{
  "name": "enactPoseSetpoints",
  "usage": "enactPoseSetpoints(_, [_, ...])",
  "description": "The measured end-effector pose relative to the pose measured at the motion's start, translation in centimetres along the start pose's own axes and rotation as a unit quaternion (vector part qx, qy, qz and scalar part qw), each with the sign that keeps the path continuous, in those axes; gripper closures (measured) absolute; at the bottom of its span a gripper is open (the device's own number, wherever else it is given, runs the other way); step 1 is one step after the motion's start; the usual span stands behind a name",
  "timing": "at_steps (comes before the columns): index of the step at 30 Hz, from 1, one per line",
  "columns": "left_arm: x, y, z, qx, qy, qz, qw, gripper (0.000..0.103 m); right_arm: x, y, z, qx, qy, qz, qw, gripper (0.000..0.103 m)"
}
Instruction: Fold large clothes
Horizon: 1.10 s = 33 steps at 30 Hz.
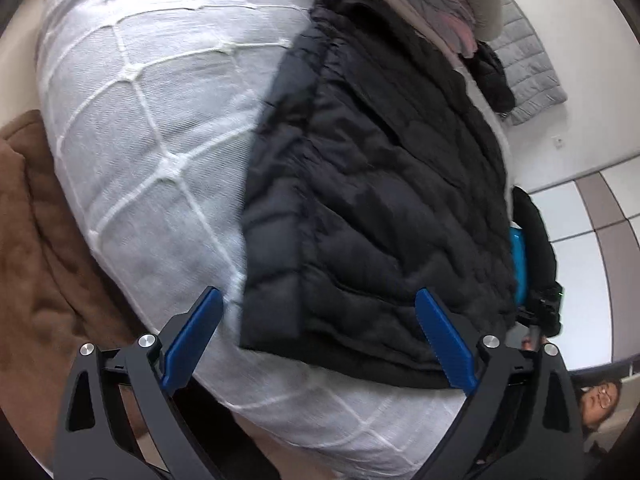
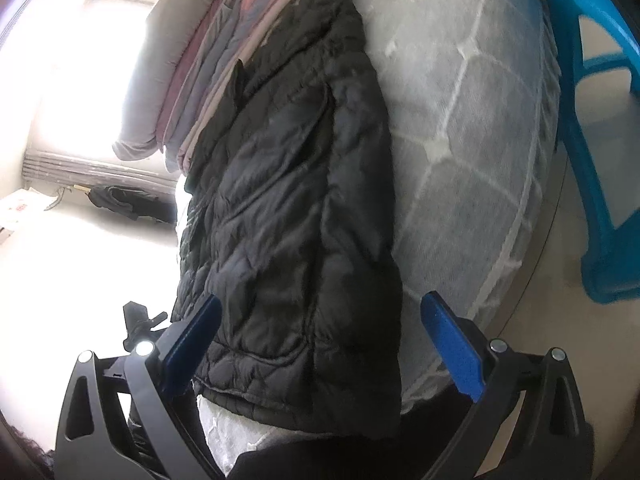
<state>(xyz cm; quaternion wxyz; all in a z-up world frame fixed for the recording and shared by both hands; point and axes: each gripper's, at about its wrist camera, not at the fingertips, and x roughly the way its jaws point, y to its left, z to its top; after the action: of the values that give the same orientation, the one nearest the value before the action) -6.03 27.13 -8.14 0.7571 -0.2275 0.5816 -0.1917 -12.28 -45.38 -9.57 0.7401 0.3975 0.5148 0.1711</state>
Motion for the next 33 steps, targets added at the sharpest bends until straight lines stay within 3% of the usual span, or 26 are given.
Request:
enactPoseSetpoints(3, [-0.3, -0.6, -0.5, -0.014, 0.001, -0.1, 0.9949, 0.011, 0.5, -0.7, -0.9, 0.017, 0.019, 0.034, 0.999, 0.007])
enactPoseSetpoints(7, [0.6, 0.0, -0.4, -0.032, -0.001, -0.062, 0.9976, 0.011, 0.3, -0.2, -2.0, 0.006, 0.036, 0.101, 0.994, 0.007])
enactPoseSetpoints(11, [1.0, 0.4, -0.5, -0.05, -0.006, -0.077, 0.9957, 0.011, -0.6, 0.2, -2.3, -0.001, 0.041, 0.181, 0.983, 0.007])
enactPoseSetpoints(14, [1.4, 0.2, -0.4, -0.051, -0.008, -0.083, 0.9952, 0.011, 0.7, -0.5, -1.8, 0.016, 0.062, 0.188, 0.98, 0.007])
enactPoseSetpoints(18, [0.2, 0.6, -0.1, -0.044, -0.035, -0.137, 0.989, 0.015, 2.4, -1.2, -1.8, 0.035, 0.075, 0.223, 0.971, 0.007])
enactPoseSetpoints(21, [1.5, 0.9, 0.1, -0.038, -0.011, -0.088, 0.9953, 0.037, 3.4, -1.0, -2.1, 0.027, 0.076, 0.209, 0.975, 0.007])
enactPoseSetpoints(23, [2.2, 1.5, 0.4, -0.047, -0.006, -0.066, 0.9967, 0.068, 4.0, -1.0, -2.0, 0.035, 0.075, 0.21, 0.974, 0.007])
enactPoseSetpoints(24, [2.2, 1.7, 0.5, -0.051, -0.005, -0.064, 0.9966, 0.078, 3.8, -1.0, -2.1, 0.032, 0.067, 0.208, 0.975, 0.008])
enactPoseSetpoints(26, [2.5, 2.0, 0.5, -0.061, -0.002, -0.064, 0.9961, 0.087, 3.7, -0.9, -2.2, 0.024, 0.061, 0.193, 0.979, 0.017])
enactPoseSetpoints(27, [2.7, 2.0, 0.4, -0.058, -0.002, -0.057, 0.9967, 0.088, 3.6, -0.6, -2.3, 0.017, 0.059, 0.178, 0.982, 0.026])
enactPoseSetpoints(28, [2.8, 1.7, 0.5, -0.054, -0.002, -0.051, 0.9973, 0.089, 3.5, -0.6, -2.2, 0.011, 0.061, 0.162, 0.985, 0.06])
enactPoseSetpoints(29, [2.8, 1.5, 0.5, -0.054, -0.003, -0.049, 0.9973, 0.091, 3.7, -0.4, -2.4, 0.009, 0.064, 0.149, 0.987, 0.075])
enactPoseSetpoints(33, [2.0, 0.0, 0.4, -0.047, -0.014, -0.041, 0.9979, 0.096, 3.5, 0.7, -3.1, 0.0, 0.038, 0.132, 0.991, 0.085])
